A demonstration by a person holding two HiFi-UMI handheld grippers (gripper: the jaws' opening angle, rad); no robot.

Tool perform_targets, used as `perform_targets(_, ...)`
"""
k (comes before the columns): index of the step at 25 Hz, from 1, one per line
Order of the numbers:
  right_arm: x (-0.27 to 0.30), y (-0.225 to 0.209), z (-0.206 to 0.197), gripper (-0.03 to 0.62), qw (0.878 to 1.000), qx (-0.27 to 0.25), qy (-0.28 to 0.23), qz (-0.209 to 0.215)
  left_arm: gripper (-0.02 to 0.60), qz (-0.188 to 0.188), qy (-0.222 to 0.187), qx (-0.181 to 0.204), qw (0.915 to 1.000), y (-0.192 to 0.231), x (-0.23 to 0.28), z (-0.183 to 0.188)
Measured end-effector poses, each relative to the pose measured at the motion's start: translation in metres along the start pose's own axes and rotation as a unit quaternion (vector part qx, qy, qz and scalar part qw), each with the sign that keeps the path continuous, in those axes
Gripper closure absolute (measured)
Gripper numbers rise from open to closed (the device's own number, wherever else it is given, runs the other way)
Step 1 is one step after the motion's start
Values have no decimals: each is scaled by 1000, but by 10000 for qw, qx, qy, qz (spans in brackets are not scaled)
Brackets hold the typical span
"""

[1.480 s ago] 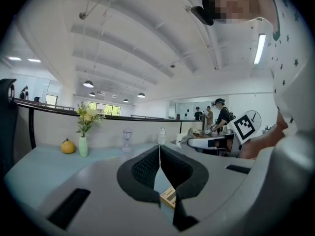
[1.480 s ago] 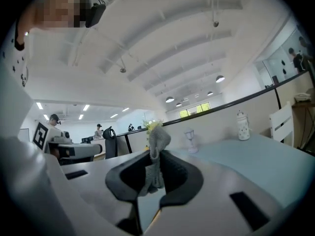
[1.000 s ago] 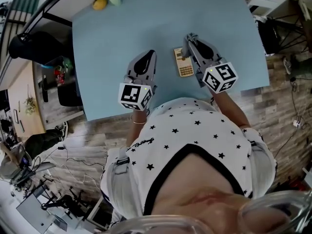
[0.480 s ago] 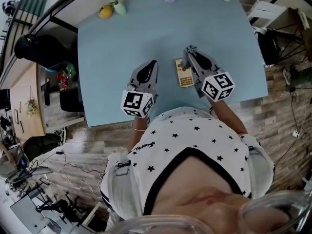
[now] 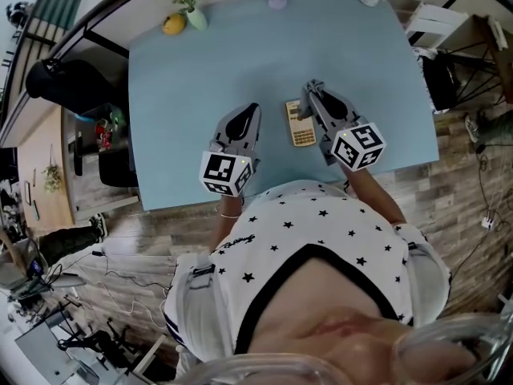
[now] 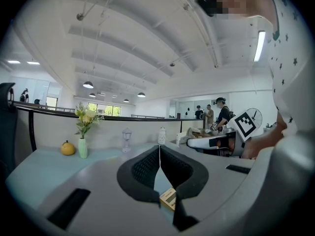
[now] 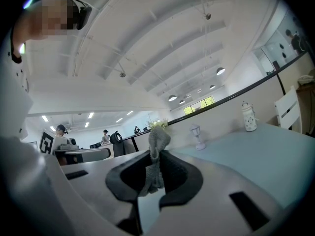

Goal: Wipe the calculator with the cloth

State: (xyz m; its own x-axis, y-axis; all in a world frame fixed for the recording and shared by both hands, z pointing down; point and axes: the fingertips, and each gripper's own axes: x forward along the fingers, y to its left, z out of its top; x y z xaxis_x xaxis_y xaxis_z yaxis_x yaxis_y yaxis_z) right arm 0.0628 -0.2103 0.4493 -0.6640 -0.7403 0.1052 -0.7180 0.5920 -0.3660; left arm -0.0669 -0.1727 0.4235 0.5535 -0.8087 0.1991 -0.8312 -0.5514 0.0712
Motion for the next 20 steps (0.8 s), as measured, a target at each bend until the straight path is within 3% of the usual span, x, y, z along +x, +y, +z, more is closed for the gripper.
perform_targets(20, -23, -21, 1, 551, 9995, 278, -27, 177, 551, 99, 135, 46, 9998, -32, 14, -2)
